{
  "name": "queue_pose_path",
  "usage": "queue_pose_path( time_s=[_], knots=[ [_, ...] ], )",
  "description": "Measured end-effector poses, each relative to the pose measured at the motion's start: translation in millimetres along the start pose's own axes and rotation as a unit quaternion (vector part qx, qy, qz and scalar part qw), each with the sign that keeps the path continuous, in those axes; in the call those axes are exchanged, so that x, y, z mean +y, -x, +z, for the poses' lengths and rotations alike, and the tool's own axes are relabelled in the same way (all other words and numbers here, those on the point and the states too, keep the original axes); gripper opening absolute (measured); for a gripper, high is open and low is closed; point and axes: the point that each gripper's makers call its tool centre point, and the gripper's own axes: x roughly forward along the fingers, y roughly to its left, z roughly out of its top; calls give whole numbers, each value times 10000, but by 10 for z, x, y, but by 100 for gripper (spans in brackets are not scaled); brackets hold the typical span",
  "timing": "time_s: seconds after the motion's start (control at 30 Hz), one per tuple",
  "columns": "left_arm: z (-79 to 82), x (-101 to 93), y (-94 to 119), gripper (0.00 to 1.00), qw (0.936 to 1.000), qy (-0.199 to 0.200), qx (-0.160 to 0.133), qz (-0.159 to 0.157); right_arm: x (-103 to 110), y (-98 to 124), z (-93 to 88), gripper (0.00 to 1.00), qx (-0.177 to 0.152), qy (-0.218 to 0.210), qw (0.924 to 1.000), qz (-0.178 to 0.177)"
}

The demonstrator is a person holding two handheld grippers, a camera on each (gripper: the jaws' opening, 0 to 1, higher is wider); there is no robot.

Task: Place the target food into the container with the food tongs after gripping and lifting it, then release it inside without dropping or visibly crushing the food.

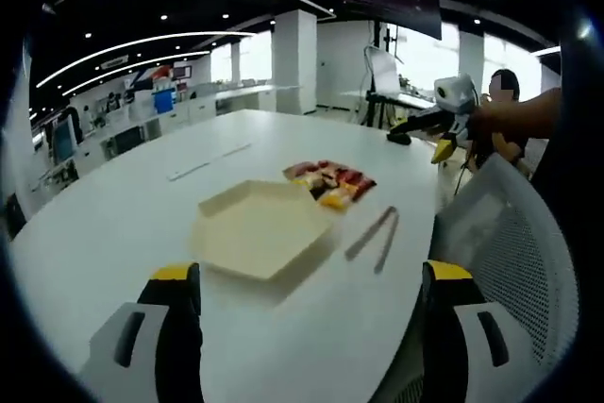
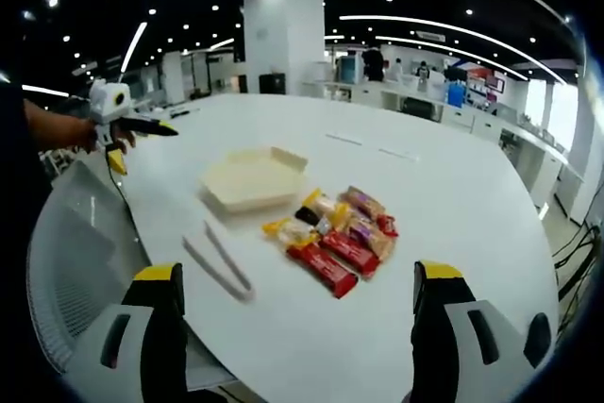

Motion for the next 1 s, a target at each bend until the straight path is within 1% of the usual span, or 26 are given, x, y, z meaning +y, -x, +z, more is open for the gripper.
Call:
queue_pose_path(
  time_s=[0.23,0.33,0.37,0.43,0.47,0.5,0.53,0.63,0.7,0.77,0.9,0.97,1.0],
  knots=[
    [80,-242,-264,90,9984,-288,89,-474,26,11,-19,99,20,3,10000,4],
    [66,-354,-393,88,9959,-523,240,-705,43,17,-18,99,22,14,10000,16],
    [58,-399,-454,88,9941,-672,308,-799,47,20,-21,99,27,25,10000,18],
    [45,-485,-548,86,9907,-813,415,-1009,55,24,-23,99,25,20,10000,22],
    [40,-504,-584,85,9894,-877,464,-1060,57,26,-25,99,25,18,10000,24],
    [51,-548,-643,84,9878,-931,467,-1158,61,29,-27,99,22,18,10000,27],
    [51,-562,-662,83,9871,-944,480,-1197,65,31,-29,99,21,16,10000,29],
    [5,-631,-815,77,9826,-1013,645,-1420,76,36,-39,99,17,11,10000,34],
    [-8,-673,-884,76,9805,-1048,679,-1519,84,38,-40,99,9,2,10000,33],
    [-44,-743,-965,73,9761,-1128,767,-1689,101,40,-38,99,-4,2,10000,40],
    [-107,-822,-1073,67,9695,-1310,893,-1869,110,45,-45,99,-16,-7,10000,39],
    [-154,-839,-1133,61,9663,-1397,979,-1930,109,52,-57,96,-6,-17,10000,35],
    [-181,-845,-1164,58,9641,-1452,1031,-1968,109,55,-63,97,-2,-20,10000,33]
  ],
)
